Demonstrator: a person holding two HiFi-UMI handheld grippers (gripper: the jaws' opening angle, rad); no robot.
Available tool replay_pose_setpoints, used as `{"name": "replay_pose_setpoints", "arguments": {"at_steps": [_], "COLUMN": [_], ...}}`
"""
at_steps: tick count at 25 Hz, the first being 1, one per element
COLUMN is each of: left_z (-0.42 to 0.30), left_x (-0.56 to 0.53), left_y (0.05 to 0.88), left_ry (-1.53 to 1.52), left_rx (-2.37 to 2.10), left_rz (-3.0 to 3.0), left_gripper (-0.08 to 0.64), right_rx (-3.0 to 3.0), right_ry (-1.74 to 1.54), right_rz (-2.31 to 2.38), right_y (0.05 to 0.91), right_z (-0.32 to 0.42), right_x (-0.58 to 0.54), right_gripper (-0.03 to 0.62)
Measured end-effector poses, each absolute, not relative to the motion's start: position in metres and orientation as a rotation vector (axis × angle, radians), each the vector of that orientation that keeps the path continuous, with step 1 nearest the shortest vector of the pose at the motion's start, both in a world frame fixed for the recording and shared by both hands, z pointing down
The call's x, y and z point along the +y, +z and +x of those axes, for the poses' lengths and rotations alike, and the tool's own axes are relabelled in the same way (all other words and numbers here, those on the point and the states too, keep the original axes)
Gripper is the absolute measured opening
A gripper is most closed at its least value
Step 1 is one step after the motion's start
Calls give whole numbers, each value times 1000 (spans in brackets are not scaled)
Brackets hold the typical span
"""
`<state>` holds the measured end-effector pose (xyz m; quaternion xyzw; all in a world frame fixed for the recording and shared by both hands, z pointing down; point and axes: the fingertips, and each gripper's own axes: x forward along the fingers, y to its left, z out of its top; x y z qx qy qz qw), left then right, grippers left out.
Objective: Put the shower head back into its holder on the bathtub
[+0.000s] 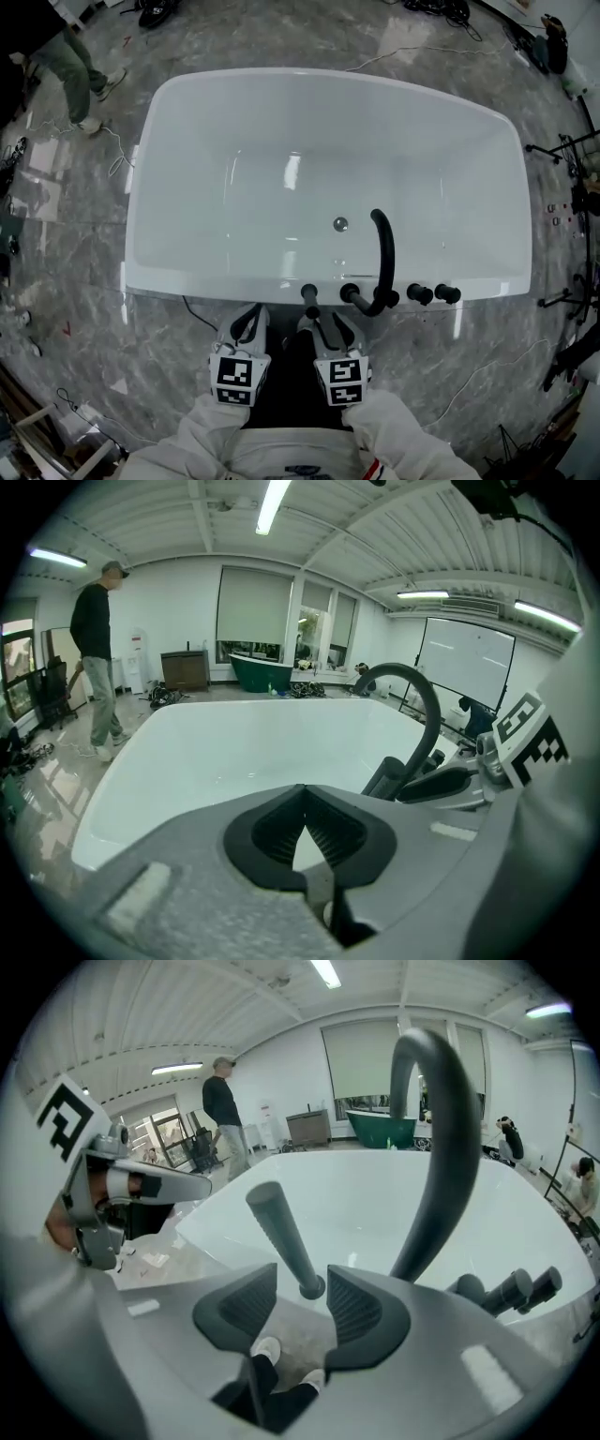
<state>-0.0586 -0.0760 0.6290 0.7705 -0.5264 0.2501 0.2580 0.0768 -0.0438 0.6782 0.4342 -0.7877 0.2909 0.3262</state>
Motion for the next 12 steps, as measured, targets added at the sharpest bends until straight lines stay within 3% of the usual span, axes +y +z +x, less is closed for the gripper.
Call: {"name": "replay_pose_setpoints", "arguments": {"at_steps": [12], "left_z": [-42], "left_x": [-79], "left_y": [536], "left_ry": [635], "left_rx": [-1454], "left_rz": [2220], "left_gripper": [2], "right_rx": [-2242], "right_ry": [638], "right_rz": [1261], "right_y": [548], "right_z": [90], "right_x": [-66], "right_gripper": [86]}}
